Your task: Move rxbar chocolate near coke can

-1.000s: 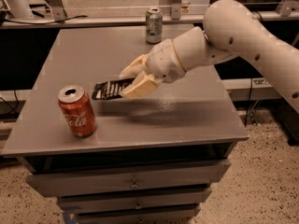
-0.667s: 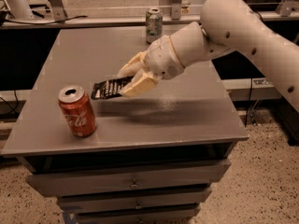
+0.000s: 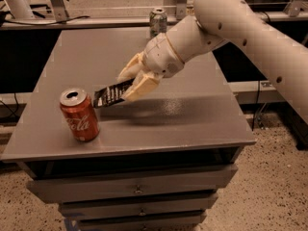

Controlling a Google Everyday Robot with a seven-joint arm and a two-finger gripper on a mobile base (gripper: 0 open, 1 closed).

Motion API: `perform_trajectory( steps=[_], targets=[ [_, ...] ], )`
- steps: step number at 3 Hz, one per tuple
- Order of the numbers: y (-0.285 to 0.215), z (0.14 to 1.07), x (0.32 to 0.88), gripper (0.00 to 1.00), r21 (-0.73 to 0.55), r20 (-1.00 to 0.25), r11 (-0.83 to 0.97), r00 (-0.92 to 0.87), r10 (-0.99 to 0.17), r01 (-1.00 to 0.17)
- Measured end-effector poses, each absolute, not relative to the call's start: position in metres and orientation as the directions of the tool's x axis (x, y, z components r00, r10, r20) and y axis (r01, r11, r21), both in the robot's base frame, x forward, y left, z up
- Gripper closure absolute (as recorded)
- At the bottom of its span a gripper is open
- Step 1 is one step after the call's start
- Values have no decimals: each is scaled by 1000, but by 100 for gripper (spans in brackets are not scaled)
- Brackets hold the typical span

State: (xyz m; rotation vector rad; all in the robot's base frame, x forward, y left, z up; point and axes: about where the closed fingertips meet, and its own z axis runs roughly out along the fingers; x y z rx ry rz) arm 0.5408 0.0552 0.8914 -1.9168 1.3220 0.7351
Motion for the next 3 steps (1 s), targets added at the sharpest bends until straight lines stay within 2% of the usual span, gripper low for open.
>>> perform_trajectory(
  steps=[1, 3],
  targets=[
    [56, 890, 541, 100, -217, -767, -248, 322, -555, -944],
    [48, 841, 525, 100, -128, -774, -243, 250, -582, -962]
  ],
)
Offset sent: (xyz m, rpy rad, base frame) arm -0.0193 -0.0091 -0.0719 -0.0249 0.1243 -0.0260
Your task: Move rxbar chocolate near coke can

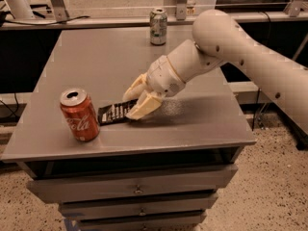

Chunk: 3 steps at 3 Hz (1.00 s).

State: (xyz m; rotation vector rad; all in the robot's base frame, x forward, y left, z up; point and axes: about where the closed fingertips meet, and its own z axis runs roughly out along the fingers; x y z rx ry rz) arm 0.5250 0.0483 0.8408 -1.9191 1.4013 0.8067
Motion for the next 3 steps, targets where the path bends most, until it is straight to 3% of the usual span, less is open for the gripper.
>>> perform_trajectory(
  steps=[1, 3],
  targets=[
    [48, 829, 523, 82, -90, -772, -246, 223, -595, -965],
    [50, 827, 523, 36, -75, -773, -249, 214, -598, -966]
  ],
)
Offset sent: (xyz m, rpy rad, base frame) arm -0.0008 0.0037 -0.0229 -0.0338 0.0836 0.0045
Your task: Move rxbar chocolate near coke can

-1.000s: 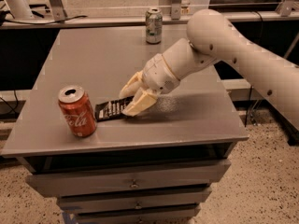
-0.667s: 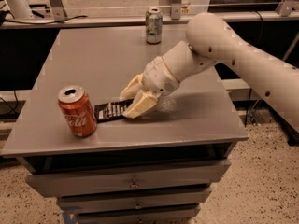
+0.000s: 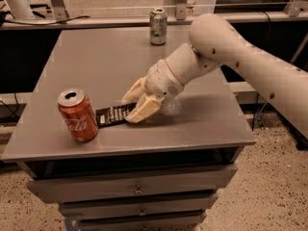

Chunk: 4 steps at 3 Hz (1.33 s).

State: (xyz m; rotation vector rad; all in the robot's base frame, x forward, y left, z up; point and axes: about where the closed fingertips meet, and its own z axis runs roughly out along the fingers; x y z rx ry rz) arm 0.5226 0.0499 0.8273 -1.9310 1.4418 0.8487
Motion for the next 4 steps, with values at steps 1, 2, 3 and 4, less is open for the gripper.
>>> perform_trajectory(
  steps=[1, 2, 3, 4],
  targets=[
    [54, 826, 522, 13, -50, -774, -255, 199, -601, -966],
    [54, 826, 522, 0, -50, -774, -255, 199, -601, -966],
    [57, 834, 524, 0, -34, -778, -244, 179, -602, -969],
    [47, 861, 532, 0, -68, -780, -215, 186, -598, -974]
  ],
)
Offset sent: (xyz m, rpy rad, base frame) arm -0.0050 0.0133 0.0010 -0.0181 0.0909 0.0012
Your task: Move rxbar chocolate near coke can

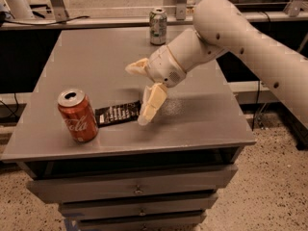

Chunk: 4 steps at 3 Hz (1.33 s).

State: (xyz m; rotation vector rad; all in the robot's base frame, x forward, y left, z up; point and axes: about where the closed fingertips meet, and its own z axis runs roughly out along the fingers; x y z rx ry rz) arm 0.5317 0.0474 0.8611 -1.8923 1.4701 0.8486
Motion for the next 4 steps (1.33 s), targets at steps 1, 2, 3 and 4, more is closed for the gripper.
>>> perform_trajectory(
  steps=[1, 2, 3, 4],
  targets=[
    [22, 896, 540, 0, -130, -782, -182, 214, -586, -975],
    [-24, 941, 541, 0, -222, -750, -143, 263, -606, -964],
    [-82, 981, 531, 0, -286, -704, -87, 271, -656, -954],
    [-81, 982, 532, 0, -289, -705, -88, 275, -654, -953]
  ],
)
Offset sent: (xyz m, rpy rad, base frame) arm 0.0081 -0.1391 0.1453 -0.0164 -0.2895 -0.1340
